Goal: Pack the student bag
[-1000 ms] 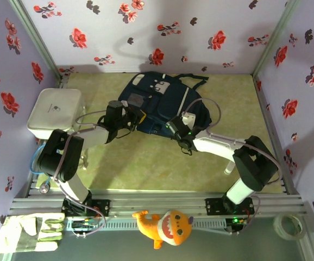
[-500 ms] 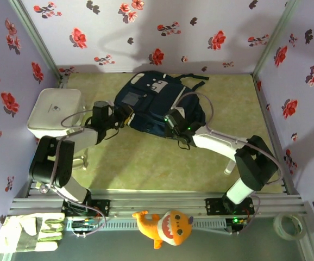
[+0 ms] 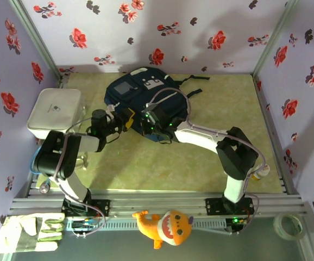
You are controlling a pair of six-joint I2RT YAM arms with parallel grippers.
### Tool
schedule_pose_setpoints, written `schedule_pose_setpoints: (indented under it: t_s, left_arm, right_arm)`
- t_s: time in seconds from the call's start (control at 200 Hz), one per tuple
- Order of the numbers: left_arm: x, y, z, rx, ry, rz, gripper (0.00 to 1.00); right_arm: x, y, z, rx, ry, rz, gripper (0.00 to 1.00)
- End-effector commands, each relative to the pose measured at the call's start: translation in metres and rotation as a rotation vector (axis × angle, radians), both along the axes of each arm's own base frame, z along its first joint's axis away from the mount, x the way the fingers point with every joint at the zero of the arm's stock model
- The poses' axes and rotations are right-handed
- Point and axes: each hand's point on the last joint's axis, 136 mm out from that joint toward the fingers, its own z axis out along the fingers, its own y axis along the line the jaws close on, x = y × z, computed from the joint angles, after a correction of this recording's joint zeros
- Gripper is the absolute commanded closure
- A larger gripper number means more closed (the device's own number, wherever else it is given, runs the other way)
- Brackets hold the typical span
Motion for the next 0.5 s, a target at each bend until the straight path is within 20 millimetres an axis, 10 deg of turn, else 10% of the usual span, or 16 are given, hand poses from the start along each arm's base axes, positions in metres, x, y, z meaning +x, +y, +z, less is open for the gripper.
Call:
schedule_pose_setpoints:
  t_s: [0.0, 0.29, 0.49]
  left_arm:
    - [0.003, -0.014, 0.013, -0.085, -0.044, -0.034, 0.50]
    - [0.012, -0.017, -0.001, -0.058, -0.018, -0.023, 0.61]
    - [0.015, -0.012, -0.009, 0.007, 0.004, -0.013, 0.89]
  right_arm:
    - [0.010, 0.024, 0.037, 0.105, -0.079, 0.034, 1.00]
    - [0.005, 0.026, 0.029, 0.107, -0.053, 0.039, 1.00]
    - [0.005, 0.001, 0.014, 0.026, -0.053, -0.046, 1.00]
